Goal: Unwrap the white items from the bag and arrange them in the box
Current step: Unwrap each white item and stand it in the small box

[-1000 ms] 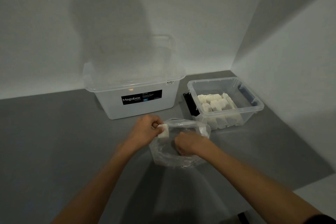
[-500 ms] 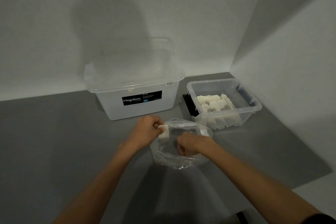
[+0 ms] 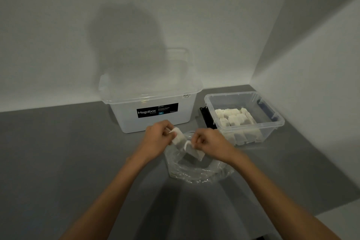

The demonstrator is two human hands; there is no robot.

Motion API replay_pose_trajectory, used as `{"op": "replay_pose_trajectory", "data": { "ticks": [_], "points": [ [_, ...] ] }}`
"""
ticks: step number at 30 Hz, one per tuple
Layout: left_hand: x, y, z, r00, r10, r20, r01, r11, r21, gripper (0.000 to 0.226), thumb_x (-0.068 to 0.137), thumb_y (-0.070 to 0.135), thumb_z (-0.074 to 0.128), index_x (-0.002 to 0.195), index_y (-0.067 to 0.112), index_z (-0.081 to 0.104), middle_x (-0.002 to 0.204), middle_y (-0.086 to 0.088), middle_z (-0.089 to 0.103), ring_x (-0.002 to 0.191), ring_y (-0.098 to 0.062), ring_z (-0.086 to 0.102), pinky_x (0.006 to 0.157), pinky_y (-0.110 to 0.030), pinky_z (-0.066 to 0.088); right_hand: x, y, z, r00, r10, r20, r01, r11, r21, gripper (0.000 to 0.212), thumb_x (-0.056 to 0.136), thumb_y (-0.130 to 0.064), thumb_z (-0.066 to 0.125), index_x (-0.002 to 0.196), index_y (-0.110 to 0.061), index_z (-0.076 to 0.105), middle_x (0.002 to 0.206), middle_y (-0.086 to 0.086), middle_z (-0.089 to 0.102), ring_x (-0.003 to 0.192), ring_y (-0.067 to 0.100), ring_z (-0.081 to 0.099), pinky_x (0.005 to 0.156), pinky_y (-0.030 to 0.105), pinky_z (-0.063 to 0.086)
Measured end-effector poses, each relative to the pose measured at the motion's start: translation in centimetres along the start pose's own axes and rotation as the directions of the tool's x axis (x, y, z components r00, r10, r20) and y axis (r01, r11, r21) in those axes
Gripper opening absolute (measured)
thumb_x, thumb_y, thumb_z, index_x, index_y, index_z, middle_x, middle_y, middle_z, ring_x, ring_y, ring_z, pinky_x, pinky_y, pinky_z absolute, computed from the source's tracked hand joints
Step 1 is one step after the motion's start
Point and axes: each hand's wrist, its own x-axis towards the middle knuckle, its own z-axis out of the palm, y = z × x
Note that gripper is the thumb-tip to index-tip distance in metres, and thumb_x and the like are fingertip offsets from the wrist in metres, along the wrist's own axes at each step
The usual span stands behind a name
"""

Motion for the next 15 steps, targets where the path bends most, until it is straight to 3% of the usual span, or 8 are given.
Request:
{"op": "replay_pose_trajectory", "data": {
  "ticks": [2, 4, 7, 9, 12, 15],
  "points": [
    [-0.1, 0.4, -0.8, 0.999, 0.007, -0.043, -0.008, 1.000, -0.029, 0.015, 0.088, 0.012, 0.062, 0.096, 0.022, 0.053, 0.068, -0.003, 0.069, 0.058, -0.007, 0.064, 0.055, -0.013, 0.046, -0.8, -0.7, -0.8, 0.991, 0.054, -0.122, -0.027, 0.976, 0.214, 0.017, 0.083, -0.009, 0.069, 0.094, -0.019, 0.062, 0.079, 0.001, 0.069, 0.077, 0.013, 0.066, 0.068, 0.020, 0.050],
    [-0.2, 0.9, -1.6, 0.998, 0.035, -0.052, -0.037, 0.999, -0.035, 0.016, 0.090, 0.011, 0.057, 0.098, 0.024, 0.052, 0.072, -0.006, 0.068, 0.063, -0.014, 0.066, 0.061, -0.028, 0.051, -1.4, -1.3, -1.4, 0.979, 0.118, -0.169, -0.035, 0.905, 0.424, 0.028, 0.081, -0.006, 0.071, 0.104, -0.019, 0.062, 0.075, 0.001, 0.067, 0.071, 0.010, 0.065, 0.066, 0.022, 0.052],
    [-0.2, 1.9, -2.2, 0.997, 0.080, 0.001, -0.080, 0.996, -0.037, 0.018, 0.091, 0.007, 0.054, 0.090, 0.022, 0.063, 0.086, -0.004, 0.068, 0.064, -0.006, 0.066, 0.064, -0.032, 0.054, -2.0, -2.0, -2.0, 0.976, 0.150, -0.156, -0.010, 0.751, 0.661, 0.031, 0.081, 0.004, 0.068, 0.108, -0.011, 0.065, 0.075, 0.003, 0.066, 0.073, 0.013, 0.066, 0.063, 0.027, 0.056],
    [-0.3, 2.9, -2.3, 0.991, 0.114, 0.066, -0.112, 0.993, -0.044, 0.017, 0.090, 0.010, 0.057, 0.088, 0.022, 0.069, 0.089, 0.004, 0.070, 0.068, -0.003, 0.067, 0.065, -0.030, 0.055, -2.3, -2.6, -2.4, 0.975, 0.145, -0.168, 0.023, 0.686, 0.728, 0.027, 0.082, 0.008, 0.066, 0.106, -0.005, 0.066, 0.085, 0.008, 0.069, 0.080, 0.018, 0.069, 0.065, 0.030, 0.058],
    [-0.5, 4.2, -2.2, 0.974, 0.174, 0.144, -0.160, 0.982, -0.103, 0.012, 0.084, 0.034, 0.068, 0.093, 0.027, 0.071, 0.082, 0.007, 0.071, 0.073, -0.012, 0.067, 0.067, -0.030, 0.055, -2.4, -3.4, -3.1, 0.965, 0.131, -0.229, 0.091, 0.649, 0.755, 0.020, 0.083, 0.006, 0.066, 0.100, -0.004, 0.068, 0.084, 0.004, 0.071, 0.082, 0.022, 0.071, 0.069, 0.035, 0.060],
    [-0.3, 5.1, -1.9, 0.965, 0.227, 0.130, -0.211, 0.969, -0.127, 0.020, 0.080, 0.040, 0.071, 0.091, 0.024, 0.071, 0.083, 0.005, 0.071, 0.071, -0.016, 0.067, 0.064, -0.032, 0.055, -2.4, -3.9, -3.8, 0.951, 0.092, -0.294, 0.152, 0.689, 0.709, 0.020, 0.079, 0.003, 0.072, 0.097, -0.004, 0.069, 0.082, 0.006, 0.073, 0.080, 0.023, 0.072, 0.073, 0.037, 0.059]
  ]
}}
